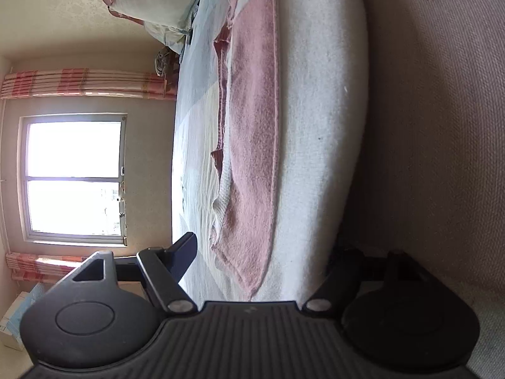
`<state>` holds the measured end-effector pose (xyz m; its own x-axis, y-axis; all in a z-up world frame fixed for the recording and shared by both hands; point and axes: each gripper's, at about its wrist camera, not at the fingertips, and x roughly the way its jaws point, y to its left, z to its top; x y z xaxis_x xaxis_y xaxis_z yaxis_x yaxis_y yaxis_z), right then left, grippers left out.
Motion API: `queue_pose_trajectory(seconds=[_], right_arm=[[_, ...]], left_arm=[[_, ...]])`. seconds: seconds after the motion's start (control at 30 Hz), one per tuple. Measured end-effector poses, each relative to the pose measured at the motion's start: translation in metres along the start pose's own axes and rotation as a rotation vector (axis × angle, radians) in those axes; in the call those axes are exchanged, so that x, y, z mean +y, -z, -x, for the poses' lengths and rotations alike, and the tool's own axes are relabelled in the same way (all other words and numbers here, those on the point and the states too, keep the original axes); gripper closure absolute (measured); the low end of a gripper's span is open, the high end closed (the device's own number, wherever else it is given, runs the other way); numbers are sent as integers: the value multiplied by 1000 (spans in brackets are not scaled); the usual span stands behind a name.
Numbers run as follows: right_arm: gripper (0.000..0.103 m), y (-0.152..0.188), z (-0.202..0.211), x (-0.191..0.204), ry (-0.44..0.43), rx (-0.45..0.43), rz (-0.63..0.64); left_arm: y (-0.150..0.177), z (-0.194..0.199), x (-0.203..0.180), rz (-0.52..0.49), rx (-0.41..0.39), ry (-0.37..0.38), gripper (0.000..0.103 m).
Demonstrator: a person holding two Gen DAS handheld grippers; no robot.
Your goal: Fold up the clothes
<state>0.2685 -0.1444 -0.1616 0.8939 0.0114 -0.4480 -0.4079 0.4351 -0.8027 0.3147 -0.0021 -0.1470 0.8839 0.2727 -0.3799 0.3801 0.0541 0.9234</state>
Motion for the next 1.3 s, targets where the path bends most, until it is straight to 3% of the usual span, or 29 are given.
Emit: queue_pose_trajectory(seconds=[0.1, 0.13, 0.17, 0.2, 0.23, 0.27, 0.33, 0.37, 0.4, 0.57, 0.73, 1.3], right_arm=[[17, -3, -6, 7, 25, -4, 41], [20, -8, -9, 12, 36, -14, 82], [22, -13, -12, 19, 43, -22, 128], [27, -19, -15, 27, 38, -19, 172], [39, -23, -18, 32, 21, -5, 207], [48, -26, -20, 38, 6, 5, 239], [75, -25, -22, 51, -7, 4, 293], [84, -24, -22, 57, -3, 0, 315], [87, -23, -22, 62, 12, -6, 328], [85, -26, -29, 58, -6, -9, 357], [86, -28, -39, 65, 15, -11, 460], [90, -38, -42, 24, -72, -48, 352]], left_arm=[[-17, -1, -12, -70, -28, -55, 35], [-22, -2, -16, -78, -27, -52, 44], [-26, -3, -20, -84, -23, -42, 62], [-27, -4, -26, -102, -20, -20, 73], [-26, -3, -33, -110, -21, -16, 93], [-25, -2, -39, -114, -23, -19, 98], [-22, 1, -40, -75, -25, -38, 97], [-21, 1, -39, -65, -26, -30, 97], [-21, 1, -38, -60, -28, -21, 97], [-21, 1, -34, -67, -27, 17, 97], [-18, 1, -35, -33, -35, 3, 97], [-6, 9, -4, 1, -86, 26, 95]])
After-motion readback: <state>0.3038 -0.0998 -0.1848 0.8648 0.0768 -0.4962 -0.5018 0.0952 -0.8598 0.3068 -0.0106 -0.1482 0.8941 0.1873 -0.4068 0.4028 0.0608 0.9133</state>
